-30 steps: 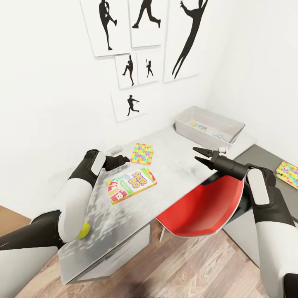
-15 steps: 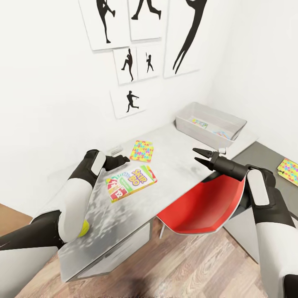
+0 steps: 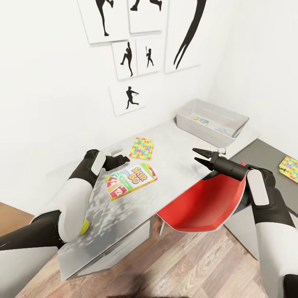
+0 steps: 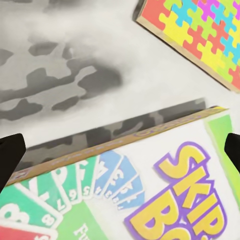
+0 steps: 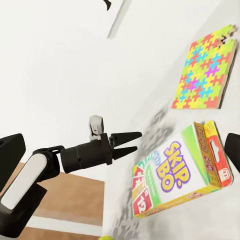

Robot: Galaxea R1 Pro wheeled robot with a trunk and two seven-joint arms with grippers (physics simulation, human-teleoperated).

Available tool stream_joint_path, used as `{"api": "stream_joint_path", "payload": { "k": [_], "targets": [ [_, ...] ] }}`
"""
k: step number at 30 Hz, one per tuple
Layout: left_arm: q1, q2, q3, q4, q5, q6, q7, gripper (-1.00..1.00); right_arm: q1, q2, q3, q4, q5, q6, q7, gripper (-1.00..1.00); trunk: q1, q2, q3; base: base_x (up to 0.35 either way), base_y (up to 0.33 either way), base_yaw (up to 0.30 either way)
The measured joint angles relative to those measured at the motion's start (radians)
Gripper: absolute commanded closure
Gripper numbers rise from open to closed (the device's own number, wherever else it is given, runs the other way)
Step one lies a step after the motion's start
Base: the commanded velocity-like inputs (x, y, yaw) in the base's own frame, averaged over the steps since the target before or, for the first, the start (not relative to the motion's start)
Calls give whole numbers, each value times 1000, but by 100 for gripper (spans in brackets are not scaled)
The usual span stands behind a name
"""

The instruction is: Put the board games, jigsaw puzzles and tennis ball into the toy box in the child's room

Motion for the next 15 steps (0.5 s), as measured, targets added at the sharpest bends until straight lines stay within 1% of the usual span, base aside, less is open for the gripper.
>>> {"api": "stream_joint_path", "payload": {
  "k": [15],
  "targets": [
    [1,0,1,0,0,0,0,-100,1,-1,-2,0,-4,0,0,-100,0,0,-4,0,0,0]
  ]
}}
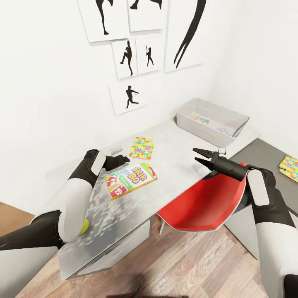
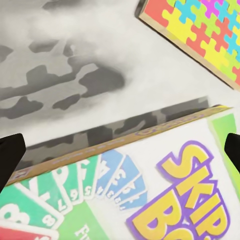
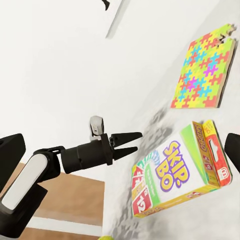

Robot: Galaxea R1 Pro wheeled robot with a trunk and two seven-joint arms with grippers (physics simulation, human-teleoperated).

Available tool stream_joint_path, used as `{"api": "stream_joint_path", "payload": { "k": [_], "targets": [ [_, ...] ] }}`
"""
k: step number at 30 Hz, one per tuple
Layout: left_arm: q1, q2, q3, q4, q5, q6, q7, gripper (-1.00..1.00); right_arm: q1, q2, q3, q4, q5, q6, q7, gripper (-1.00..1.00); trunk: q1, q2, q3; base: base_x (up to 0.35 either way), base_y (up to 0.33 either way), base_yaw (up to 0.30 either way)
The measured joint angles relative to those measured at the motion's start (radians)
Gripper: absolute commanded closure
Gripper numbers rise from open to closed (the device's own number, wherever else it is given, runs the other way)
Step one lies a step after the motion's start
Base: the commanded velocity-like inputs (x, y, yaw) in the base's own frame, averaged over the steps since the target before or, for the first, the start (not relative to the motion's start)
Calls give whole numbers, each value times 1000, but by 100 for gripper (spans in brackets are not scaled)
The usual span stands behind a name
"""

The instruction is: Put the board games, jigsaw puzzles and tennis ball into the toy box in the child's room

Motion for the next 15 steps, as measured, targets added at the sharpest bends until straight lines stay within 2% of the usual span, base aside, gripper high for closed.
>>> {"api": "stream_joint_path", "payload": {
  "k": [10,15],
  "targets": [
    [-1,0,1,0,-1,-4,4,-100,0,1,0,0,4,0,0,-100,0,0,0,0,0,0],
    [0,0,1,1,-4,-38,8,-100,0,0,0,0,6,0,0,-100,0,0,0,0,0,0]
  ]
}}
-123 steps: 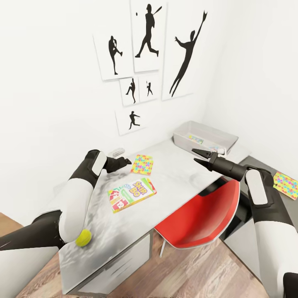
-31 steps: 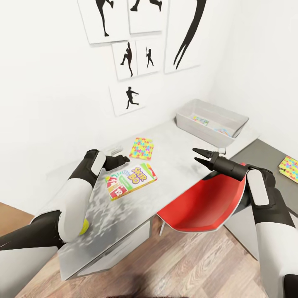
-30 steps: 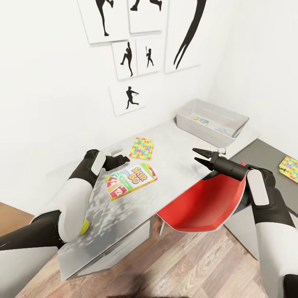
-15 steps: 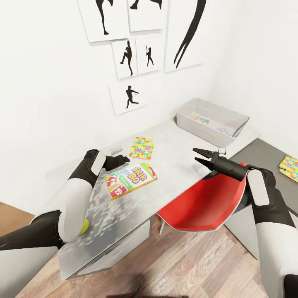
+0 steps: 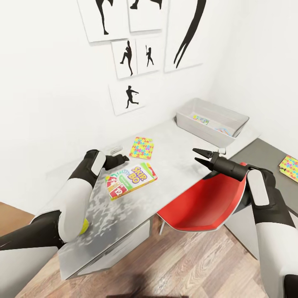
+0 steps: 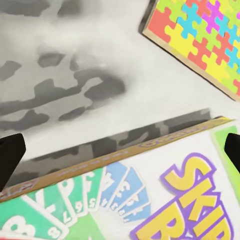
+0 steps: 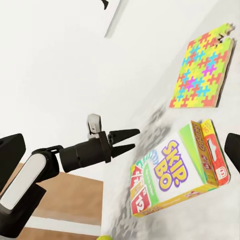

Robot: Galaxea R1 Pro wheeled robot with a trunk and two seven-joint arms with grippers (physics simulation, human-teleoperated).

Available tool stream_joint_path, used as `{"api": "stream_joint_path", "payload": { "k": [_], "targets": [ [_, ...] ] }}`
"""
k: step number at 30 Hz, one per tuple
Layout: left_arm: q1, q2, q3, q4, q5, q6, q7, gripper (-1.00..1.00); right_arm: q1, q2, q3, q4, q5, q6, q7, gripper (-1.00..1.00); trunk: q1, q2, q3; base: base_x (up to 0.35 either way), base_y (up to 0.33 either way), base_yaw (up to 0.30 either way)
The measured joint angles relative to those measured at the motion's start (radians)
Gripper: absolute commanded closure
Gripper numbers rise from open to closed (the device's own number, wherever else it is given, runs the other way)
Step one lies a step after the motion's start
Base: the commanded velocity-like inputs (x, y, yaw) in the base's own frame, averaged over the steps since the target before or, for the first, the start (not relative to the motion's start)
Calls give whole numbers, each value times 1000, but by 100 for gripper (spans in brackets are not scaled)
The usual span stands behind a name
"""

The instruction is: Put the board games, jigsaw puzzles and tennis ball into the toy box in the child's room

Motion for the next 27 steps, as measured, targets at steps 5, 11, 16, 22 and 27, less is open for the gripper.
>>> {"api": "stream_joint_path", "payload": {
  "k": [5,11,16,22,27],
  "targets": [
    [0,-1,1,1,-3,-12,25,-100,0,1,1,0,2,0,0,-100,0,0,0,0,0,0],
    [0,-2,7,2,0,-15,86,-100,0,1,3,0,3,0,-1,-100,0,0,0,0,0,0],
    [-1,-5,10,1,1,-16,95,-100,0,1,3,0,3,0,-2,-100,0,0,0,0,0,0],
    [0,-19,9,2,2,-17,96,-100,0,1,3,0,3,0,-4,-100,0,0,0,0,0,0],
    [0,-26,9,2,2,-19,97,-100,0,1,3,0,3,0,-5,-100,0,0,0,0,0,0]
  ]
}}
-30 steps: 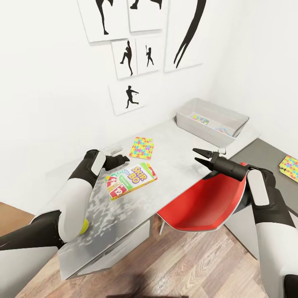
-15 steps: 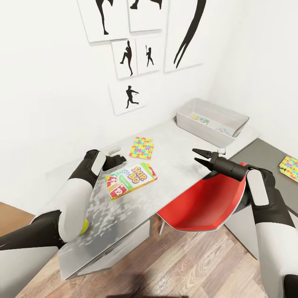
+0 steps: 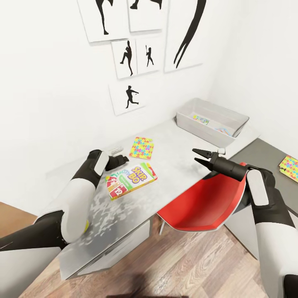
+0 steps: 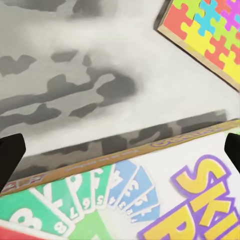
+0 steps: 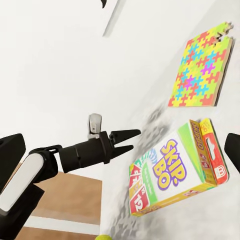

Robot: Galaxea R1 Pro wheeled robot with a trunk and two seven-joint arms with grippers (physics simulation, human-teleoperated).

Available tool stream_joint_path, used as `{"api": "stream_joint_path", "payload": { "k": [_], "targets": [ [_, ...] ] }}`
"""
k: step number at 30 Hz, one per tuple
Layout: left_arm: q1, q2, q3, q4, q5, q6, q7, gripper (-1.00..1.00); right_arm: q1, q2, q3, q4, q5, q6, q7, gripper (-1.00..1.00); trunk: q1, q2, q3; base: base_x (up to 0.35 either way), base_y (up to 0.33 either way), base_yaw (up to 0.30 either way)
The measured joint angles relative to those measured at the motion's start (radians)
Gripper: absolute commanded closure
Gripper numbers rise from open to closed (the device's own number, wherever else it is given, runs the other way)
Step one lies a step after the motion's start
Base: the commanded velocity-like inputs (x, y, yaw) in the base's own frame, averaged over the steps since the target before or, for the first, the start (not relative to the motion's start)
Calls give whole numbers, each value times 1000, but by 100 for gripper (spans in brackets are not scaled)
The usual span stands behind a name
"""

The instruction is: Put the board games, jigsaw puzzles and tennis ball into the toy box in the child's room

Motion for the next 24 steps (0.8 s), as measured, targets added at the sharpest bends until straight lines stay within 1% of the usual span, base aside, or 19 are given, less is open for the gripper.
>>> {"api": "stream_joint_path", "payload": {
  "k": [10,18,24],
  "targets": [
    [0,-8,-2,0,-1,-1,-1,-100,0,0,0,0,0,0,0,-100,0,0,0,0,0,0],
    [0,-7,-2,-1,-2,-2,-1,-100,0,0,0,0,0,0,0,-100,0,0,0,0,0,0],
    [0,-5,-1,-5,-1,-2,-1,-100,0,0,0,0,0,0,0,-100,0,0,-6,0,0,0]
  ]
}}
